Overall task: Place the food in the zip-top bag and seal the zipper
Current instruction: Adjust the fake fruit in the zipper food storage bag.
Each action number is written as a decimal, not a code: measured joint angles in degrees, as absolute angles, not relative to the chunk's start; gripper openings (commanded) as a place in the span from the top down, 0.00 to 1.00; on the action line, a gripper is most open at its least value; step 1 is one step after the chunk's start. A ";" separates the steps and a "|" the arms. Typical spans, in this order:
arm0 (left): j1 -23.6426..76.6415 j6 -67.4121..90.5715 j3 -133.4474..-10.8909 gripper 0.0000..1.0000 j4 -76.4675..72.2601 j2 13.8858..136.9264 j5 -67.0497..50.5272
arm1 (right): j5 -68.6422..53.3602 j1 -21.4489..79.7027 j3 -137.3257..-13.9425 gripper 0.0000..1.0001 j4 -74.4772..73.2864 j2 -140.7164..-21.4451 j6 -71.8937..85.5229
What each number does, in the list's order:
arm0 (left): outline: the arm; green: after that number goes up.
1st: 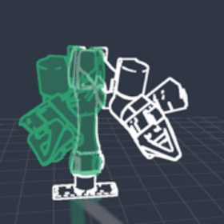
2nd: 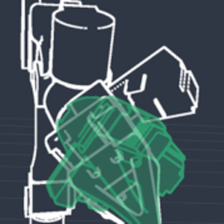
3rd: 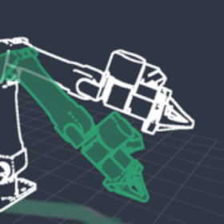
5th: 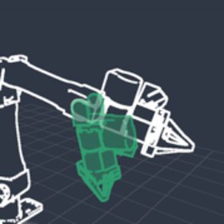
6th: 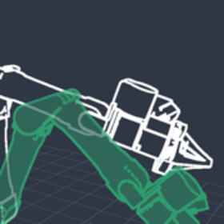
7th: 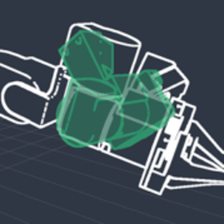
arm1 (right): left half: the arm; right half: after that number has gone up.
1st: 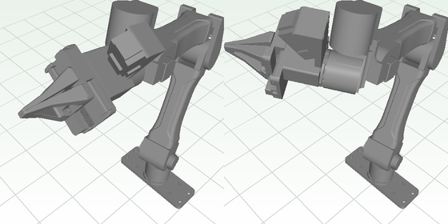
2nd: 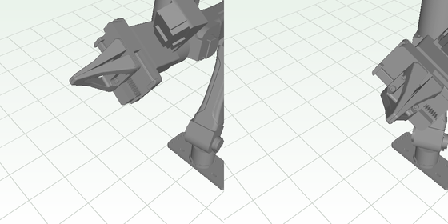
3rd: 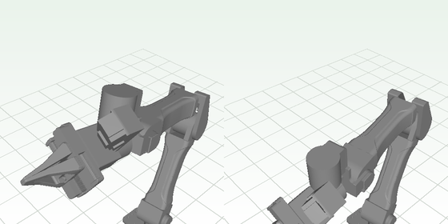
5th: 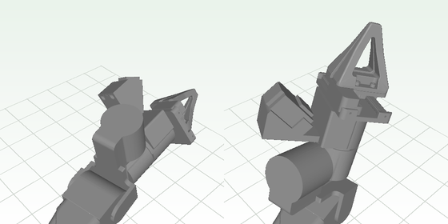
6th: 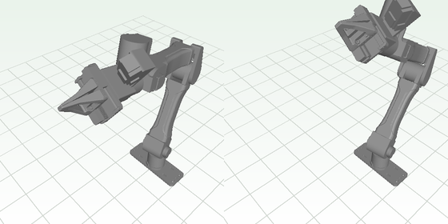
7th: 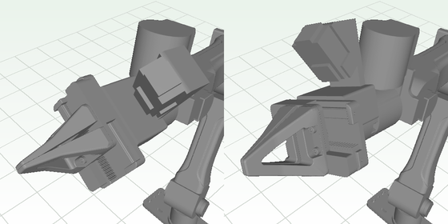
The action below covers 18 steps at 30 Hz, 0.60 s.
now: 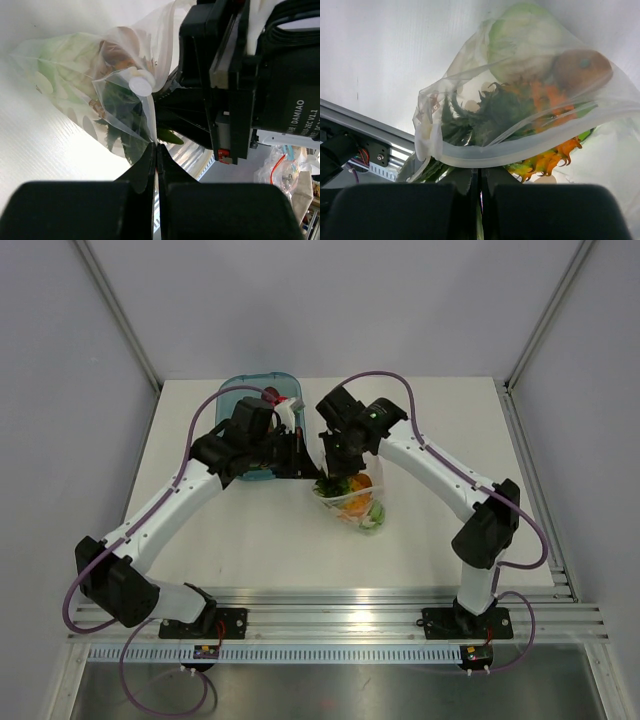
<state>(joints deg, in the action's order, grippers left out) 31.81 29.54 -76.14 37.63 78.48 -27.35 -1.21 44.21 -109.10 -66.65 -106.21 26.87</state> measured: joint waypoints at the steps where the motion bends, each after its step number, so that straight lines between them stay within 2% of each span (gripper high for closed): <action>1: 31.81 29.54 -76.03 1.00 37.65 78.48 -27.35 | -1.21 44.23 -109.23 1.00 -66.54 -106.54 26.87; 16: 31.73 30.68 -75.48 1.00 37.63 78.72 -26.55 | 0.30 44.25 -107.81 1.00 -62.83 -108.47 27.14; 18: 31.73 31.70 -75.46 1.00 37.23 78.87 -26.35 | 1.21 44.25 -106.37 0.96 -62.08 -107.31 27.24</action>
